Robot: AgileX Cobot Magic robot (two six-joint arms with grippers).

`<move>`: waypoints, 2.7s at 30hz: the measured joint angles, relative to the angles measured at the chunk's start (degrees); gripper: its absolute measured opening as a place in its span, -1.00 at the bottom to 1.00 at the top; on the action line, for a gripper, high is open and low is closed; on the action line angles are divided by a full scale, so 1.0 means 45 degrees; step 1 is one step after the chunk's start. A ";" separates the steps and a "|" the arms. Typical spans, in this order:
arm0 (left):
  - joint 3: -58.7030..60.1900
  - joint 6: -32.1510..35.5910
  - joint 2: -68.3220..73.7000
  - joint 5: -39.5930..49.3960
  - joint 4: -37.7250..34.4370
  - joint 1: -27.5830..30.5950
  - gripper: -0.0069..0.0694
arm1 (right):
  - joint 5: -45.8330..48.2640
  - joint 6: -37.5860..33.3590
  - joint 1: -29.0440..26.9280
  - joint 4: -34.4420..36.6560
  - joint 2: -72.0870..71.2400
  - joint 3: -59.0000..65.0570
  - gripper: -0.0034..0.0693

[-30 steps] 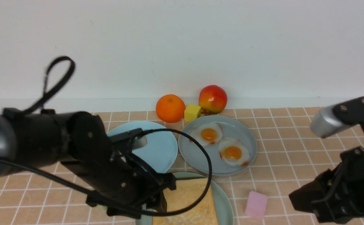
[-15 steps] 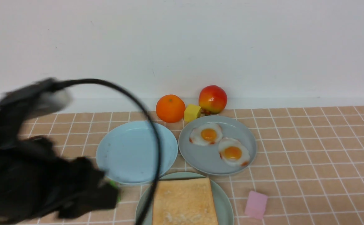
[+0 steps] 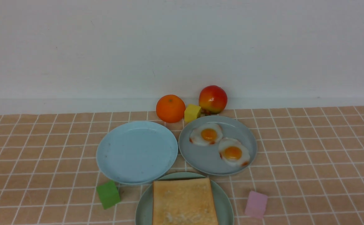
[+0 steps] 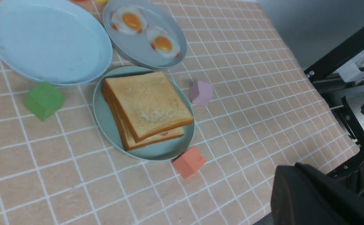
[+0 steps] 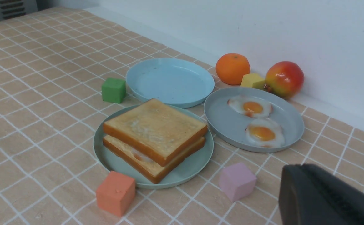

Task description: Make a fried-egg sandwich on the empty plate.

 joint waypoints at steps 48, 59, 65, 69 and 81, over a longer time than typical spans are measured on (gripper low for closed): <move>1.1339 0.1834 -0.4502 -0.8363 0.5161 0.6796 -0.85 | 0.0020 -0.0014 0.0000 -0.0082 0.0001 0.0024 -0.83; 1.1339 0.1834 -0.4502 -0.8363 0.5148 0.7356 -0.84 | 0.0020 -0.0014 0.0000 -0.0082 0.0001 0.0024 -0.82; 1.1339 0.1834 -0.4502 -0.8367 0.5146 0.7365 -0.82 | 0.0020 -0.0014 0.0000 -0.0082 0.0001 0.0024 -0.82; 1.1339 0.1834 -0.4502 -0.8367 0.5135 0.7380 -0.81 | 0.0020 -0.0014 0.0000 -0.0082 0.0001 0.0024 -0.81; 1.1339 0.1834 -0.4502 -0.8367 0.5123 0.7380 -0.78 | -0.0238 0.1482 -0.4182 -0.0167 -0.0235 0.0024 -0.77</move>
